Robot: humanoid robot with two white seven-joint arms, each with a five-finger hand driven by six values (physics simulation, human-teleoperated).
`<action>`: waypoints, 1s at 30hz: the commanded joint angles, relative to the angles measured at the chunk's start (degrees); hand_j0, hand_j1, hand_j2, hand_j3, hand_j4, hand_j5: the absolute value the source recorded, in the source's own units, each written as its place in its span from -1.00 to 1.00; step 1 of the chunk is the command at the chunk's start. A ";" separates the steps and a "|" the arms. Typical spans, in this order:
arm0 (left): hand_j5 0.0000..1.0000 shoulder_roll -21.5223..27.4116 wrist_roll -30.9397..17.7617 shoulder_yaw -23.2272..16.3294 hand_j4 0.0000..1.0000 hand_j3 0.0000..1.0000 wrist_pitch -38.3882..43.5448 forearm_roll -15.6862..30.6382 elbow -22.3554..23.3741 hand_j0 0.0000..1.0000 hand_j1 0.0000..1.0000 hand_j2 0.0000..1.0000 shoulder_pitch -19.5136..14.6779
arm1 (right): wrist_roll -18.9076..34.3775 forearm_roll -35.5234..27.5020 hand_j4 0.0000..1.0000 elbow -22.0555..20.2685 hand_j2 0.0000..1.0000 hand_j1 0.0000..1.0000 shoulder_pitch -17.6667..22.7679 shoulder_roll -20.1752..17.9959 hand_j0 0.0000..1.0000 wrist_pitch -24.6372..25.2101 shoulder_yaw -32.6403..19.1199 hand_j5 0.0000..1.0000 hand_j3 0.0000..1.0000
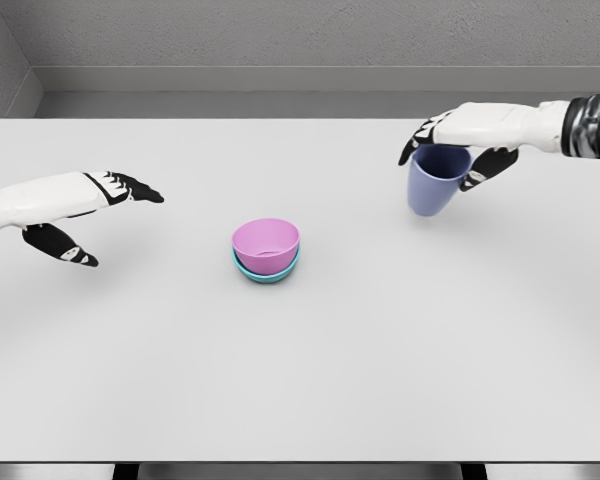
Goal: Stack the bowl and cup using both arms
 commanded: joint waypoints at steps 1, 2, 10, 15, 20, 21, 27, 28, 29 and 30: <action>1.00 -0.10 -0.04 0.03 1.00 1.00 0.13 0.41 0.06 1.00 1.00 1.00 0.00 | -0.02 -0.29 0.47 -0.30 0.47 0.47 0.00 0.40 0.47 0.16 -0.01 0.47 0.47; 1.00 -0.10 -0.04 0.03 1.00 1.00 0.13 0.41 0.06 1.00 1.00 1.00 0.00 | -0.02 -0.29 0.47 -0.30 0.47 0.47 0.00 0.49 0.47 0.16 -0.01 0.47 0.47; 1.00 -0.89 -0.04 0.03 1.00 1.00 0.13 0.32 0.15 1.00 1.00 1.00 -0.09 | -0.02 -0.29 0.46 -1.36 0.46 0.46 -0.53 1.19 0.46 0.24 -0.01 0.46 0.46; 1.00 -0.89 -0.04 0.03 1.00 1.00 0.13 0.32 0.68 1.00 1.00 1.00 -0.09 | -0.02 -0.29 0.46 -1.80 0.46 0.46 -1.14 1.63 0.46 0.24 -0.01 0.46 0.46; 1.00 -1.15 -0.13 -0.06 1.00 1.00 0.13 0.32 0.77 1.00 1.00 1.00 -0.09 | -0.02 -0.29 0.46 -2.50 0.46 0.46 -1.23 1.63 0.46 0.24 -0.01 0.46 0.46; 1.00 -1.24 -0.13 0.03 1.00 1.00 0.13 0.32 0.77 1.00 1.00 1.00 -0.09 | -0.02 -0.29 0.46 -2.50 0.46 0.46 -1.23 1.63 0.46 0.24 -0.01 0.46 0.46; 1.00 -1.33 -0.13 0.03 1.00 1.00 0.13 0.32 1.56 1.00 1.00 1.00 -0.09 | -0.02 -0.47 0.46 -2.50 0.46 0.46 -1.41 2.86 0.46 0.33 -0.01 0.46 0.46; 1.00 -1.33 -0.13 0.03 1.00 1.00 0.13 0.32 1.56 1.00 1.00 1.00 -0.18 | -0.02 -0.56 0.46 -2.50 0.46 0.46 -1.49 3.13 0.46 0.42 -0.01 0.46 0.46; 1.00 -1.33 -0.13 0.03 1.00 1.00 0.13 0.32 1.56 1.00 1.00 1.00 -0.18 | -0.02 -0.65 0.46 -2.50 0.46 0.46 -1.67 3.21 0.46 0.42 -0.01 0.46 0.46; 1.00 -1.41 -0.13 0.03 1.00 1.00 0.13 0.32 1.56 1.00 1.00 1.00 -0.18 | -0.02 -0.65 0.46 -2.50 0.46 0.46 -1.67 3.21 0.46 0.42 -0.01 0.46 0.46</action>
